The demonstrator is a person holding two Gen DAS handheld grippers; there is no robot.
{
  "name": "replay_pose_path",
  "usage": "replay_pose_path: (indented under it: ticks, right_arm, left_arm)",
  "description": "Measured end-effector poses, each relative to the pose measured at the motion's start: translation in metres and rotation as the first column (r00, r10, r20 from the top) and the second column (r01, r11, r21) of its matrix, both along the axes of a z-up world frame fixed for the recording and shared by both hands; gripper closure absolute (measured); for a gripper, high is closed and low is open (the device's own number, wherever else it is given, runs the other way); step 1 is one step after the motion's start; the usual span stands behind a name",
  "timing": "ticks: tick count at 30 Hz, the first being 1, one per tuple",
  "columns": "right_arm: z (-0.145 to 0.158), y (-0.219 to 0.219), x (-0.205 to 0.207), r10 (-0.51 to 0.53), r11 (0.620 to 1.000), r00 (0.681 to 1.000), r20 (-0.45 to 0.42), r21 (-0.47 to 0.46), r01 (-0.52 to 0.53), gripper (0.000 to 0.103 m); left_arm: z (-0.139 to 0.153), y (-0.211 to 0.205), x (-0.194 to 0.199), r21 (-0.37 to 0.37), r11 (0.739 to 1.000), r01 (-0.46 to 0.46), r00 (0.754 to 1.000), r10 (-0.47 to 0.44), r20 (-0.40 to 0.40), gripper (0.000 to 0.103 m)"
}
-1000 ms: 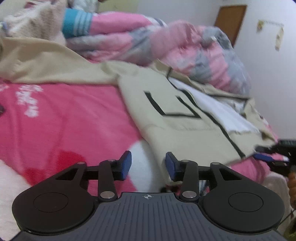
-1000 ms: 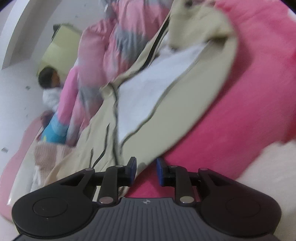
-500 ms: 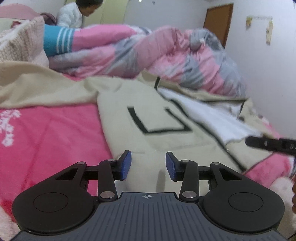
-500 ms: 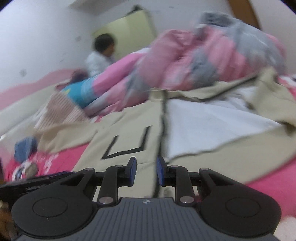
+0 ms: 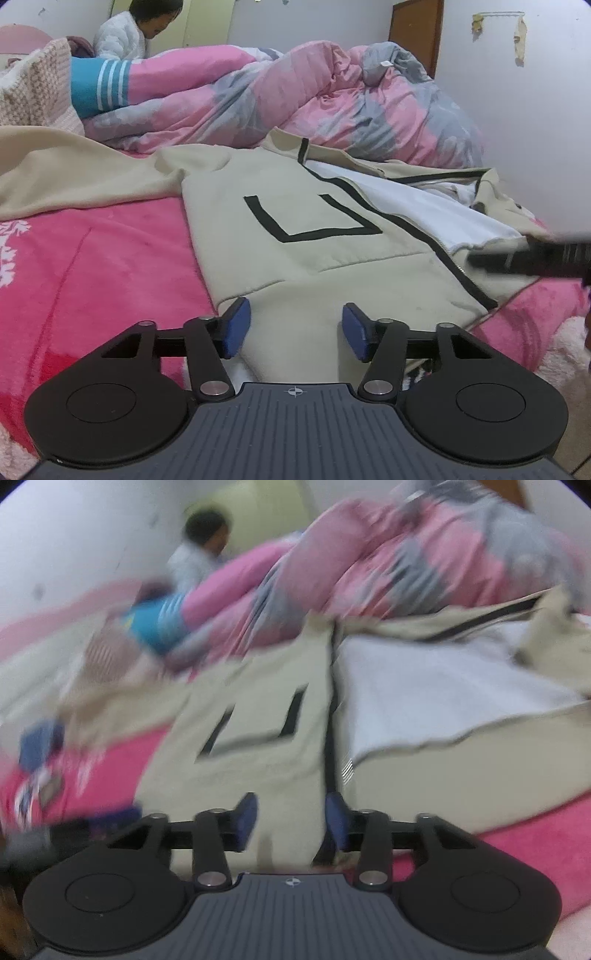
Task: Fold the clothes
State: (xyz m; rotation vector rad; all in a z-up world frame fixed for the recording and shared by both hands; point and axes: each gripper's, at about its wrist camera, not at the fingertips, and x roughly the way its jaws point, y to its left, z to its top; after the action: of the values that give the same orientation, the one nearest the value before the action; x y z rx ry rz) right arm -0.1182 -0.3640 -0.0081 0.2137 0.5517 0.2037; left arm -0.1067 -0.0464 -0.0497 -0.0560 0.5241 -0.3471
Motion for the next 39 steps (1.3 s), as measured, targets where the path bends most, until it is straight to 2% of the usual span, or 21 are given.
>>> replay_pose_path:
  ticks: [3, 5, 6, 9, 11, 13, 14, 20, 34, 39]
  right_arm:
    - [0.014, -0.016, 0.001, -0.106, 0.994, 0.994, 0.012, 0.032, 0.105, 0.031]
    - [0.011, -0.027, 0.010, -0.212, 0.977, 0.977, -0.030, -0.002, 0.212, 0.028]
    - [0.008, -0.032, 0.014, -0.253, 0.967, 0.966, -0.049, -0.021, 0.252, 0.023]
    - [-0.016, -0.037, 0.030, -0.284, 0.958, 0.953, -0.102, -0.081, 0.277, 0.009]
    - [-0.024, -0.028, 0.035, -0.276, 0.954, 0.956, -0.102, -0.151, 0.260, 0.000]
    - [-0.026, -0.012, 0.036, -0.280, 0.937, 0.957, -0.079, -0.239, 0.255, 0.000]
    - [-0.027, -0.010, 0.036, -0.285, 0.935, 0.956, -0.076, -0.242, 0.260, 0.000]
    - [-0.024, -0.013, 0.038, -0.293, 0.938, 0.951, -0.100, -0.222, 0.266, 0.000]
    - [-0.015, -0.015, 0.049, -0.302, 0.939, 0.933, -0.196, -0.233, 0.255, 0.000]
    - [-0.014, -0.017, 0.047, -0.280, 0.943, 0.942, -0.187, -0.237, 0.233, 0.000]
  left_arm:
    - [0.000, -0.001, -0.001, -0.011, 1.000, 0.007, 1.000, -0.007, -0.002, 0.037]
    - [0.001, -0.001, 0.000, -0.020, 1.000, 0.007, 1.000, -0.007, -0.006, 0.034]
    - [0.001, -0.001, 0.000, -0.025, 1.000, 0.006, 1.000, -0.006, -0.009, 0.034]
    - [0.002, 0.001, 0.002, -0.046, 0.999, 0.004, 1.000, -0.004, -0.018, 0.032]
    - [0.002, 0.002, 0.003, -0.054, 0.999, 0.006, 1.000, -0.007, -0.023, 0.031]
    - [0.003, 0.002, 0.003, -0.054, 0.998, 0.009, 1.000, -0.010, -0.026, 0.031]
    - [0.003, 0.002, 0.003, -0.057, 0.998, 0.009, 1.000, -0.011, -0.028, 0.030]
    - [0.004, 0.003, 0.004, -0.076, 0.997, 0.016, 0.999, -0.019, -0.038, 0.025]
    - [0.008, 0.006, 0.005, -0.094, 0.995, 0.015, 0.998, -0.020, -0.055, 0.023]
    - [0.024, 0.010, 0.007, -0.115, 0.993, 0.007, 0.999, -0.011, -0.032, 0.023]
